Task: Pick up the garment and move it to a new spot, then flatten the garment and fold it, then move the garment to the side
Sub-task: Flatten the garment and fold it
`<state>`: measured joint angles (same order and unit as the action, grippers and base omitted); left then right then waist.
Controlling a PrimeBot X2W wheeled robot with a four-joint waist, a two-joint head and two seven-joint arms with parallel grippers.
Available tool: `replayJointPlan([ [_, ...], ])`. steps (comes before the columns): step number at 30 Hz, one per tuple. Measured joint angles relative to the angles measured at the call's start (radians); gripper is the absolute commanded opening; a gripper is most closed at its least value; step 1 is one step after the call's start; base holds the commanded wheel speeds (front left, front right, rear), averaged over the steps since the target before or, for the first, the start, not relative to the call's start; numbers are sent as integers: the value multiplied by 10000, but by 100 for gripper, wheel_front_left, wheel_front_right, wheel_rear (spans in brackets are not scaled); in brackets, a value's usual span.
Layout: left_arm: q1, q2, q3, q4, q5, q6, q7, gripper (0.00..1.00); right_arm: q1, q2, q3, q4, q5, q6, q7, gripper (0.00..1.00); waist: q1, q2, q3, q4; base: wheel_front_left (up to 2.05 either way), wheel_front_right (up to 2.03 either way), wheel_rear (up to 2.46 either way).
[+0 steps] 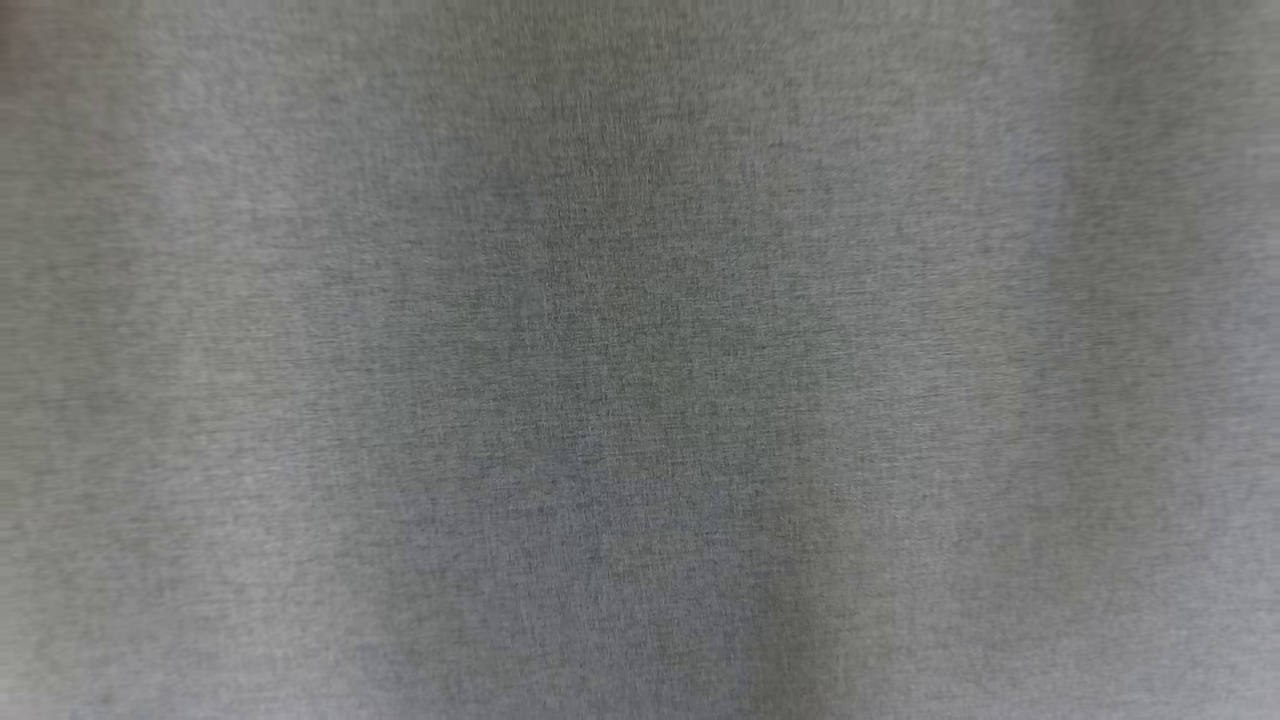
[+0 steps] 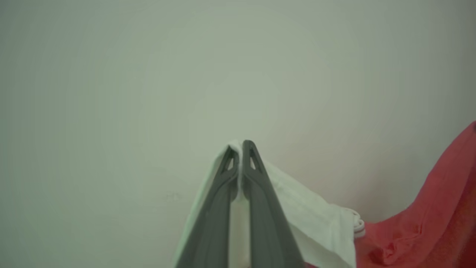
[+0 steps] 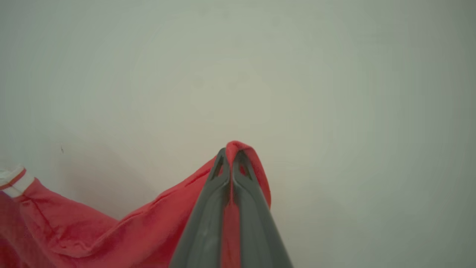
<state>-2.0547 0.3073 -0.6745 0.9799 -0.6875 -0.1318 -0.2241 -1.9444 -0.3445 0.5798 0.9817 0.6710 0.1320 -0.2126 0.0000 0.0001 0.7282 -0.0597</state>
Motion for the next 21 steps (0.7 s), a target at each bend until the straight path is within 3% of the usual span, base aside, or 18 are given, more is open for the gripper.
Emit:
replayJointPlan([
  [7,3169,489,132,-1724,-755,0,-334,0,2695,-405,629,-1407,1016,0,-272,0,-1,-1,-810,8,0,0,0],
  [12,6416,972,700,-4184,-1030,662,-385,0,5366,-901,729,-2995,1749,0,-433,0,-3,-2,-1681,6,0,0,0],
  [17,9535,1511,1396,-6730,-1160,1645,-385,0,7724,-1087,698,-4243,2033,0,-472,0,-3,-2,-2416,-45,0,0,0],
  [21,12052,1567,1906,-8502,-1225,2362,-385,0,9691,-1350,650,-5175,1896,0,-485,0,-3,-2,-3010,-69,0,0,0],
])
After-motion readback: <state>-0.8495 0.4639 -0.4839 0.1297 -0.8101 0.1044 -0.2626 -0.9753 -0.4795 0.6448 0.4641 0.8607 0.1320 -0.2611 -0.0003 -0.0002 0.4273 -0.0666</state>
